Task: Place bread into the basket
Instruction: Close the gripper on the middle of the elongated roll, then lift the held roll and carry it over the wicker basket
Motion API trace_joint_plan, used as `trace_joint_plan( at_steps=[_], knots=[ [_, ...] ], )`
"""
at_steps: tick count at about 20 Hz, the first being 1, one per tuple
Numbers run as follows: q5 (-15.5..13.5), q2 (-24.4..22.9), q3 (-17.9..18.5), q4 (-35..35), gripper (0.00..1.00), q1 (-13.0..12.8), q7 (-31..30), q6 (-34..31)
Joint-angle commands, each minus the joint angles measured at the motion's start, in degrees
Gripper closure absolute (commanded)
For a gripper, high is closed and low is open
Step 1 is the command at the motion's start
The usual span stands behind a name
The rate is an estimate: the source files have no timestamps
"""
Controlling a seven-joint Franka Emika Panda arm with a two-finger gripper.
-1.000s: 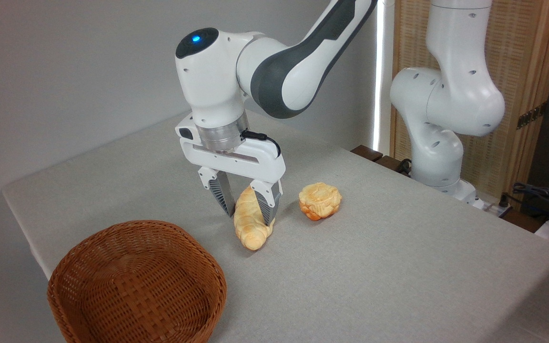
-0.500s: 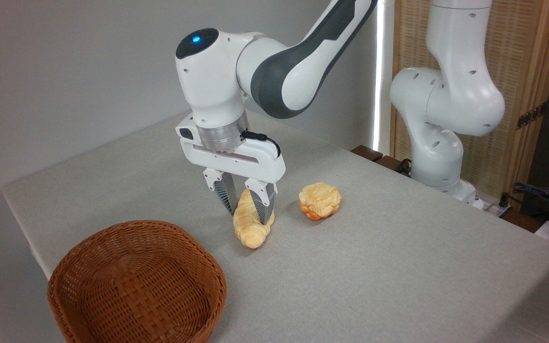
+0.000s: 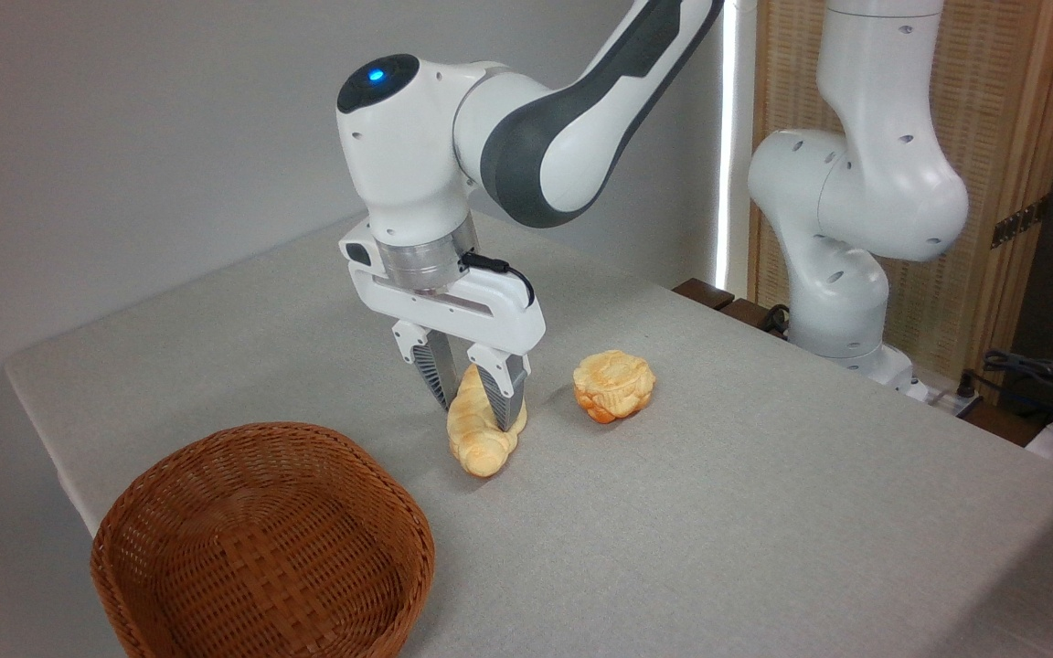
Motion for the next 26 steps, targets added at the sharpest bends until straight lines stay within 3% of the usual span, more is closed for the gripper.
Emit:
trace_joint_plan(
  at_steps=[1, 8, 12, 14, 17, 21, 24, 26],
  knots=[
    [-0.2, 0.56, -0.06, -0.41, 0.78, -0.22, 3.01, -0.81],
    [0.5, 1.52, 0.29, 3.53, 0.78, -0.3, 5.92, -3.09],
    [2.0, 3.28, 0.38, 14.24, 0.75, -0.3, 11.7, -12.57],
    [2.17, 4.33, 0.46, 19.26, 0.74, -0.3, 14.44, -14.44],
    [2.43, 9.68, 2.04, 30.84, 0.74, -0.3, 17.34, -16.02],
    [6.2, 16.36, 2.49, 40.96, 0.7, -0.22, 21.63, -15.67],
    [6.57, 19.97, 2.4, 43.62, 0.67, -0.04, 25.86, -12.7],
    [6.65, 21.65, 2.31, 43.62, 0.61, -0.04, 27.54, -7.25]
  ],
)
